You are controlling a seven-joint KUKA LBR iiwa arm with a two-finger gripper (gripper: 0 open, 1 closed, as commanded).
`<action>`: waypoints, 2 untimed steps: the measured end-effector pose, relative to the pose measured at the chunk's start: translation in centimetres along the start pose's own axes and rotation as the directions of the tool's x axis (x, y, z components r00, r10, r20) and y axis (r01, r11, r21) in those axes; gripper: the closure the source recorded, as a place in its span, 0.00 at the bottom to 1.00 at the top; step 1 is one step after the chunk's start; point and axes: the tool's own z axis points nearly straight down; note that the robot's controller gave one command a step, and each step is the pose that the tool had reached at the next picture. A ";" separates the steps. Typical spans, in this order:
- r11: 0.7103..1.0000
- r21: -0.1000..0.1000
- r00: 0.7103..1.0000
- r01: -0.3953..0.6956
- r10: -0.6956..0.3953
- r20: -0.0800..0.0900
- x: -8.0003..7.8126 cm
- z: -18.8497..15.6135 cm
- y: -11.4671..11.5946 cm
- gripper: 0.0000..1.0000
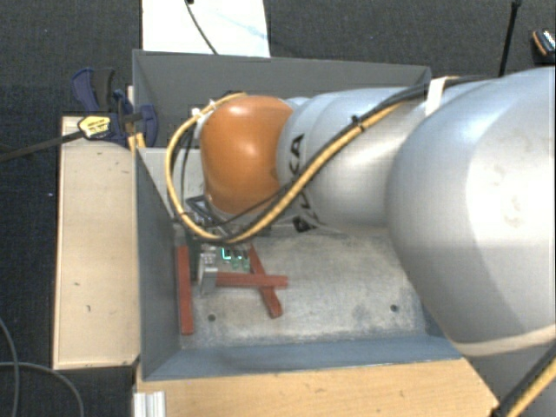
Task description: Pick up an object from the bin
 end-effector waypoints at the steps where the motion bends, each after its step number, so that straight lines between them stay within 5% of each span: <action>1: 0.984 0.001 0.984 -0.175 0.175 0.004 0.0 6.0 -7.0 0.00; 2: 0.978 0.001 0.978 -0.209 0.209 0.002 4.6 6.0 -10.5 0.00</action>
Offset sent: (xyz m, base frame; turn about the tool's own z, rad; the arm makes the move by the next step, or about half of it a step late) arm -0.0002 -0.0671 -0.0591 0.1757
